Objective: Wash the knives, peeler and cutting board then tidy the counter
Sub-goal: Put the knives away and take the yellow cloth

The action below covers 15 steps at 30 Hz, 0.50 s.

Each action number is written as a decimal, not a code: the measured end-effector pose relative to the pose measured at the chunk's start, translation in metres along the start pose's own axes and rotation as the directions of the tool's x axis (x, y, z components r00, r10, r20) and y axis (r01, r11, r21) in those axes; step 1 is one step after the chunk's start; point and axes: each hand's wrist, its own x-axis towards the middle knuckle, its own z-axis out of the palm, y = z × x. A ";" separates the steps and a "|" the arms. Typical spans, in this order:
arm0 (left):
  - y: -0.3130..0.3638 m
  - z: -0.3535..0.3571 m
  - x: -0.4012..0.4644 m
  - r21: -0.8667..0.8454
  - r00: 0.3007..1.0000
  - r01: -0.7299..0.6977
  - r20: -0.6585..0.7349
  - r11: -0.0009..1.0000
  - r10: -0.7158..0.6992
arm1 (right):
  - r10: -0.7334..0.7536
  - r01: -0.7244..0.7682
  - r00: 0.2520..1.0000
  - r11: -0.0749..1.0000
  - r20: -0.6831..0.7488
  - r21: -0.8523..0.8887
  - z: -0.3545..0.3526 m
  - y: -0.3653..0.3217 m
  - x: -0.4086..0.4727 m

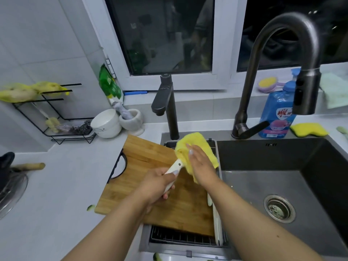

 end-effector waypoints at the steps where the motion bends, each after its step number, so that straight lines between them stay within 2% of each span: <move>1: 0.001 0.000 -0.001 -0.006 1.000 -0.025 -0.003 1.000 0.025 | -0.051 0.055 0.998 0.993 0.040 -0.109 0.005 0.001 0.003; 4: 0.005 -0.001 -0.003 0.015 0.997 -0.073 -0.017 0.997 0.073 | -0.067 0.081 0.996 0.961 0.058 -0.265 0.009 0.001 0.011; 7: 0.009 -0.001 -0.007 -0.008 0.995 -0.097 -0.023 0.995 0.097 | -0.068 0.066 0.998 0.952 0.003 -0.300 0.008 -0.003 0.017; 9: 0.009 -0.001 -0.011 -0.020 0.993 -0.115 -0.011 0.993 0.115 | -0.018 0.004 0.999 0.960 -0.047 -0.281 0.004 0.000 0.024; 12: 0.007 -0.002 -0.015 -0.031 0.990 -0.138 0.017 0.990 0.138 | 0.046 -0.065 0.991 0.986 -0.125 -0.153 -0.005 0.006 0.033; 15: 0.009 -0.005 -0.016 -0.032 0.987 -0.155 0.041 0.987 0.157 | 0.175 -0.157 0.963 0.982 -0.203 0.101 -0.017 0.010 0.041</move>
